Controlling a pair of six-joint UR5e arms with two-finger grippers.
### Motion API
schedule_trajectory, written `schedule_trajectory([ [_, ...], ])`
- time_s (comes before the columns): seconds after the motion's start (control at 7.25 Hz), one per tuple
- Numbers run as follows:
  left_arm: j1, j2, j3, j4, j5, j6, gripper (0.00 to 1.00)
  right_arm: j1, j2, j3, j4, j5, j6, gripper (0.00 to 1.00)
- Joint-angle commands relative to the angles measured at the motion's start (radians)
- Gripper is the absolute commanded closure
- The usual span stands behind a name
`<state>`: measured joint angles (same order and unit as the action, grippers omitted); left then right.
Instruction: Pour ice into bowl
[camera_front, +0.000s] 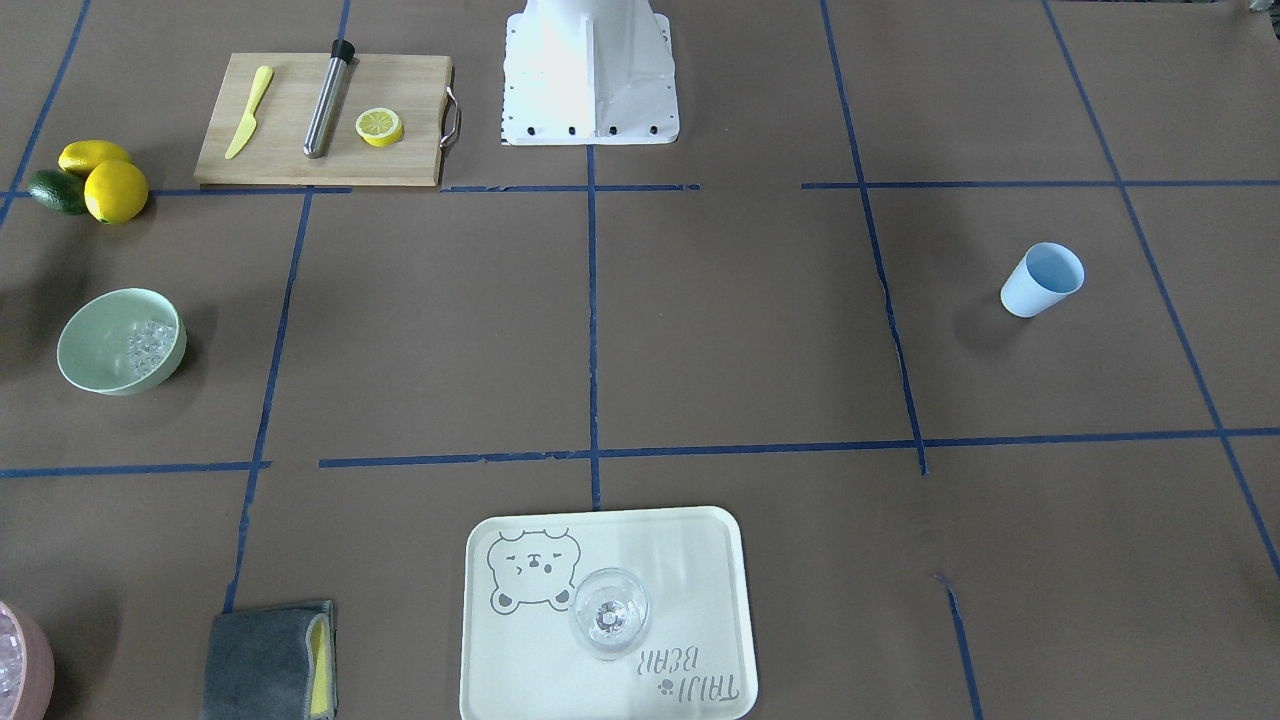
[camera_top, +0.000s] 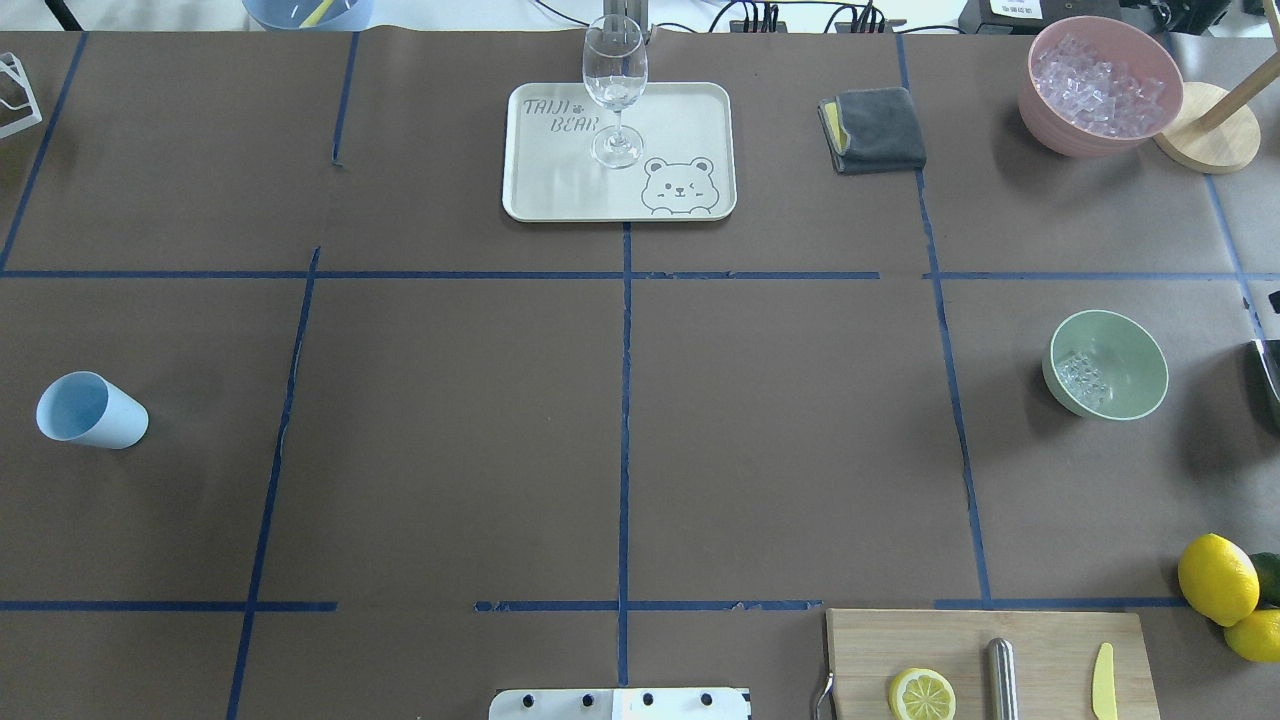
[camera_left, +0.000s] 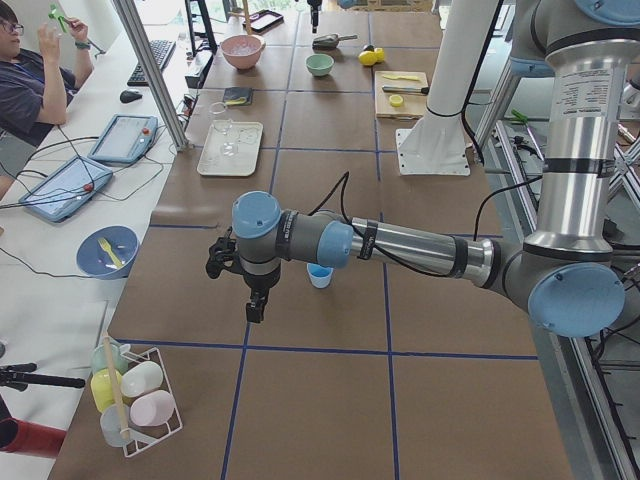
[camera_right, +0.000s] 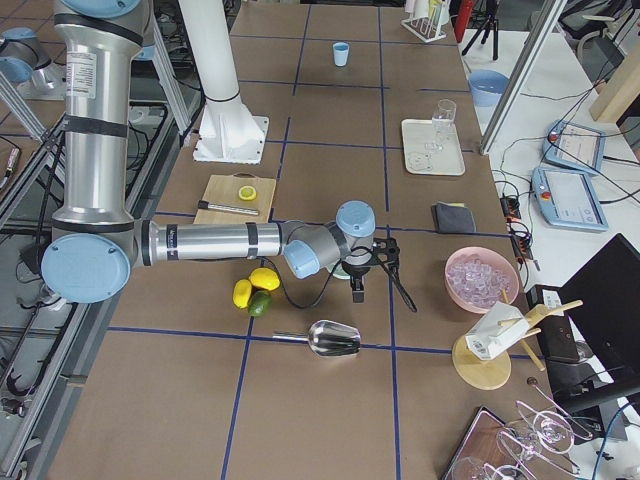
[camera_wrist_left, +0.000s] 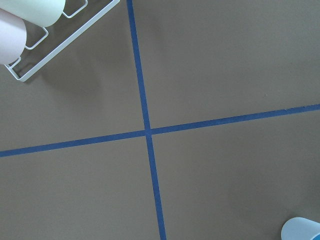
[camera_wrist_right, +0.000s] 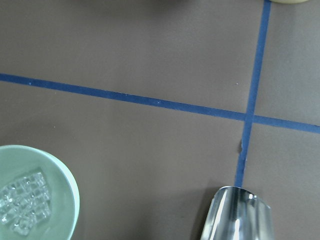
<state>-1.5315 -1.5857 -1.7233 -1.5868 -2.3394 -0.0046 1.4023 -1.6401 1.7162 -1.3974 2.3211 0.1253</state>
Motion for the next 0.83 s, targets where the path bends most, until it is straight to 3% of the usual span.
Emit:
schedule_trajectory([
  [0.0, -0.001, -0.002, 0.014, -0.002, 0.000, 0.000, 0.00, 0.182, 0.010, 0.022, -0.206, 0.084, -0.217, 0.00],
  [0.69, -0.001, 0.009, 0.031, -0.002, 0.000, 0.000, 0.00, 0.245, -0.024, -0.003, -0.220, 0.078, -0.233, 0.00],
])
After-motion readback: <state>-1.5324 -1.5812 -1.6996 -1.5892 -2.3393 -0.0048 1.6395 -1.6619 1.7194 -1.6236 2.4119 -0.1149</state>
